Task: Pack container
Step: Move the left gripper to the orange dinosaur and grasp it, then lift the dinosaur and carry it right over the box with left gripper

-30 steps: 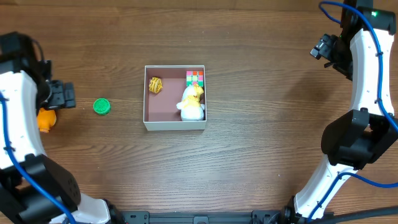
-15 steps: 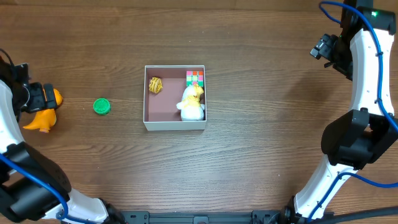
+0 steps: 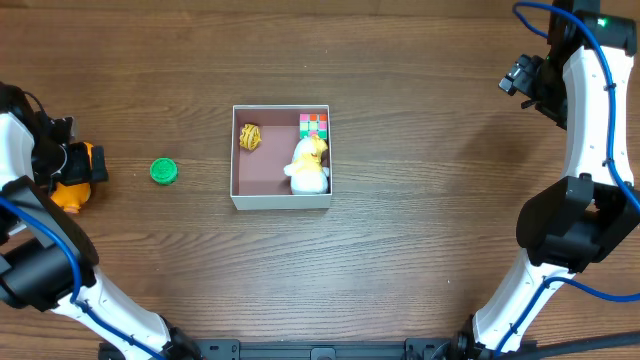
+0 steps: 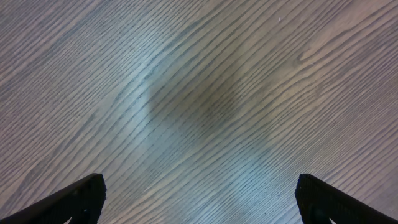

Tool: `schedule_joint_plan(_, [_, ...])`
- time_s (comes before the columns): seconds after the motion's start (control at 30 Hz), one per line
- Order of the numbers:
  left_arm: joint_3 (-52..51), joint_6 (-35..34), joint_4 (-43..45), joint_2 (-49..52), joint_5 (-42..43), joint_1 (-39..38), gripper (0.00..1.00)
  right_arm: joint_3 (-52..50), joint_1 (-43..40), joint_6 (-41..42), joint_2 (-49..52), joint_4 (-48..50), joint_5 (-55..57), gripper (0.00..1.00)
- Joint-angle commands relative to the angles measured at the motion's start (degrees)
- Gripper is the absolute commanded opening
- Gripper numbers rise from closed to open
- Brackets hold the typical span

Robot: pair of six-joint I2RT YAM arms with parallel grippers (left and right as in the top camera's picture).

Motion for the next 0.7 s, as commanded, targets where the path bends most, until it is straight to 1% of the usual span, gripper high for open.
schedule_joint_plan(0.0, [1.4,1.8,0.6,3.5,0.6,-0.2,1.00,0.0,0.0,0.3,-0.4,0.3,0.3,1.00])
schedule_joint_plan(0.13, [1.4,2.4,0.9,5.3,0.2,-0.2,1.00,0.0,0.0,0.3,-0.4,0.3,0.3,1.00])
schedule_joint_plan(0.33, [1.4,2.4,4.7,5.6,0.2,-0.2,1.00,0.0,0.0,0.3,-0.4,0.3,0.3,1.00])
schedule_joint_plan(0.67, [1.4,2.4,4.7,5.6,0.5,-0.2,1.00,0.0,0.0,0.3,-0.4,0.3,0.3,1.00])
